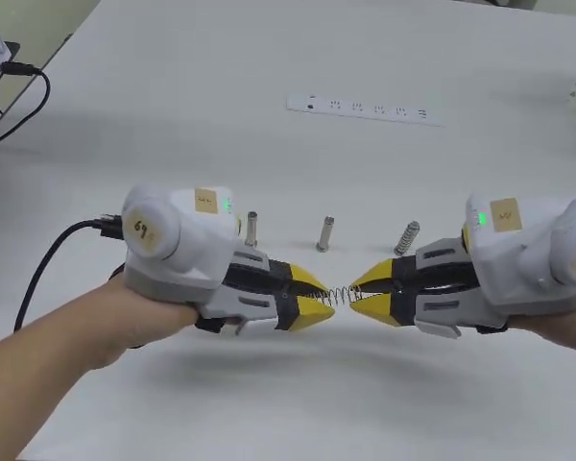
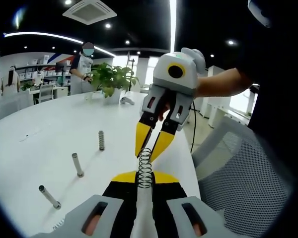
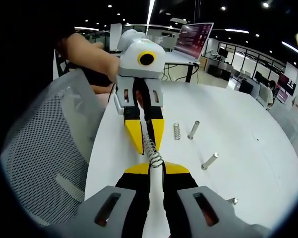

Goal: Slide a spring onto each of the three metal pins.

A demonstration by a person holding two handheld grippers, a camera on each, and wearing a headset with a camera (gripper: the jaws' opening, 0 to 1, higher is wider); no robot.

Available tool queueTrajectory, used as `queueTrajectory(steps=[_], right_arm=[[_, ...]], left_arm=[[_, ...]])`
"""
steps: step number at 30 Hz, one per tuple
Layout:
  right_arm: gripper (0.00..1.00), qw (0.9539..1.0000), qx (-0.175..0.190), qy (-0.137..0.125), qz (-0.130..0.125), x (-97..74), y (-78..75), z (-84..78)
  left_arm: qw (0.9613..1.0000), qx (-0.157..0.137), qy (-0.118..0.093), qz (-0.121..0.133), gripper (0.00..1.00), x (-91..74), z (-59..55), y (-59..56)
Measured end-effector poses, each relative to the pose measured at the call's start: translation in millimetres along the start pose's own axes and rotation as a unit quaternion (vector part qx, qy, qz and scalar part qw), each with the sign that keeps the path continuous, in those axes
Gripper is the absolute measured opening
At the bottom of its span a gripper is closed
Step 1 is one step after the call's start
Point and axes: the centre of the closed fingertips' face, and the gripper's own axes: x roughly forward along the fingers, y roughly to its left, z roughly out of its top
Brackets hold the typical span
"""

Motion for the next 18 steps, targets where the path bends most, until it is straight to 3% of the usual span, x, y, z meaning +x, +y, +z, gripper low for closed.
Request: queueTrajectory(steps=[6,9,18], right_arm=[[0.05,0.9998,-0.002,-0.022,0.004,-3.6,3.3,15.3],[0.0,0.9994,0.0,-0.036,0.001,-5.1,3.8,22.2],[0.0,0.999,0.013,-0.043,0.004,-1.8,9.3,26.5]], left_arm=[[1.0,0.003,0.005,0.0,0.02,0.8,-2.6,-0.8],[1.0,0.004,0.004,-0.002,0.02,1.7,-2.4,-2.3],[0.9999,0.009,-0.003,-0.004,0.02,2.5,1.7,-4.1]])
